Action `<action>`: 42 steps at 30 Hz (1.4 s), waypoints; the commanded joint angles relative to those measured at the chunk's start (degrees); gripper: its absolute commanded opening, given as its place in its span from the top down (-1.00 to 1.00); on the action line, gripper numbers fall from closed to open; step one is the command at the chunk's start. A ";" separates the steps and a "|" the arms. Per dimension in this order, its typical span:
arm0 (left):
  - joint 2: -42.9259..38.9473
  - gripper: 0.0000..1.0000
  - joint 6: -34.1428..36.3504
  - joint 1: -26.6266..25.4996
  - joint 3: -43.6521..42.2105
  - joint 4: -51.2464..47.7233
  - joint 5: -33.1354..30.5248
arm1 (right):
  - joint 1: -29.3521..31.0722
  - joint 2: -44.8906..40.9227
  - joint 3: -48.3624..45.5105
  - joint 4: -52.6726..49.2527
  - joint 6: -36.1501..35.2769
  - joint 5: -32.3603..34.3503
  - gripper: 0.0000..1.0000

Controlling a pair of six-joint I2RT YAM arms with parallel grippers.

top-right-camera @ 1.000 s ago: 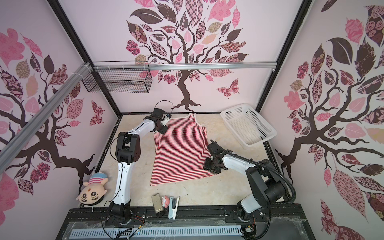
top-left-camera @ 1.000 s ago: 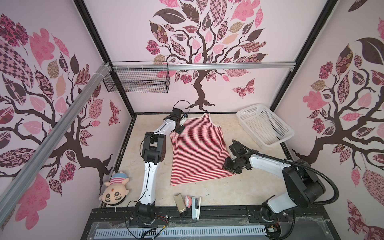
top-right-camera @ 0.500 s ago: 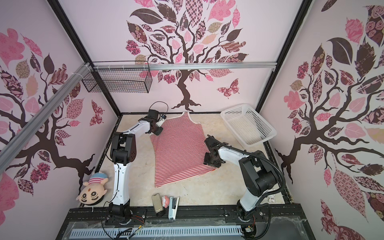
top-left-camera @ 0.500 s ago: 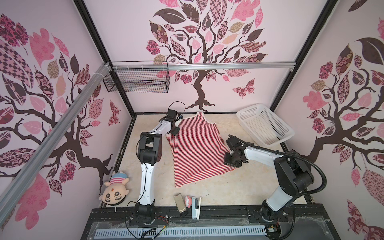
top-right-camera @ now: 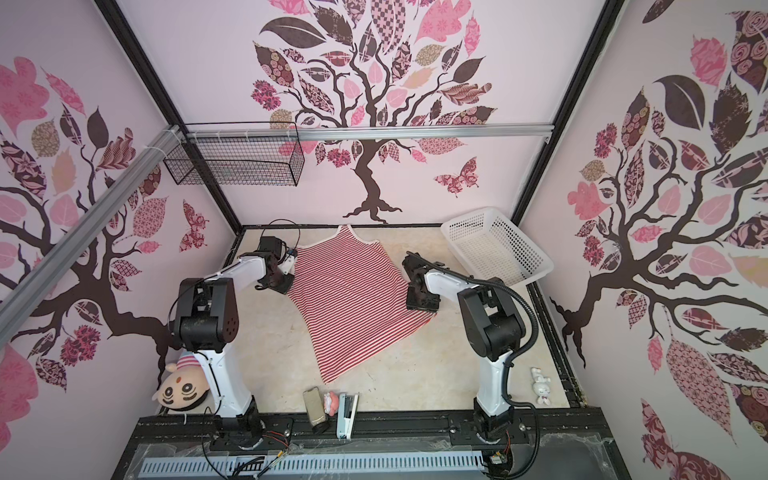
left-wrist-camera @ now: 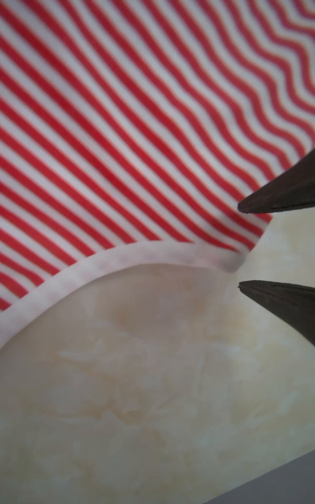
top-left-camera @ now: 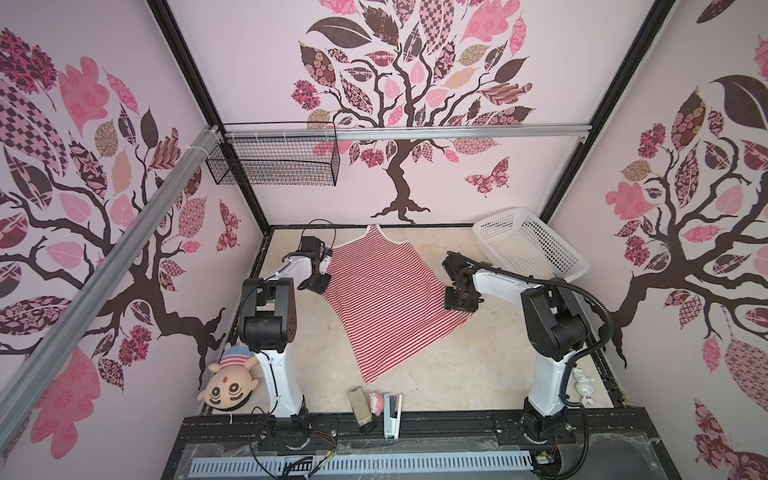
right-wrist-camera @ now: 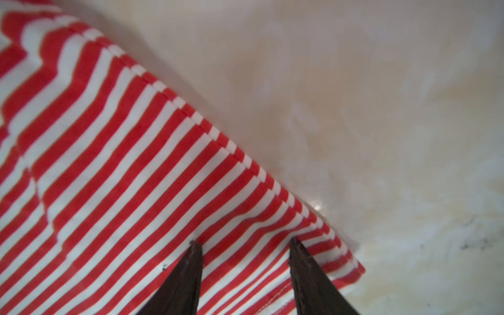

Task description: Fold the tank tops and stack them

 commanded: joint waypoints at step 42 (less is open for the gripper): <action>16.78 0.09 -7.20 -2.22 23.84 -9.05 6.54 | -0.46 -3.66 -8.71 7.48 1.09 -15.40 -0.17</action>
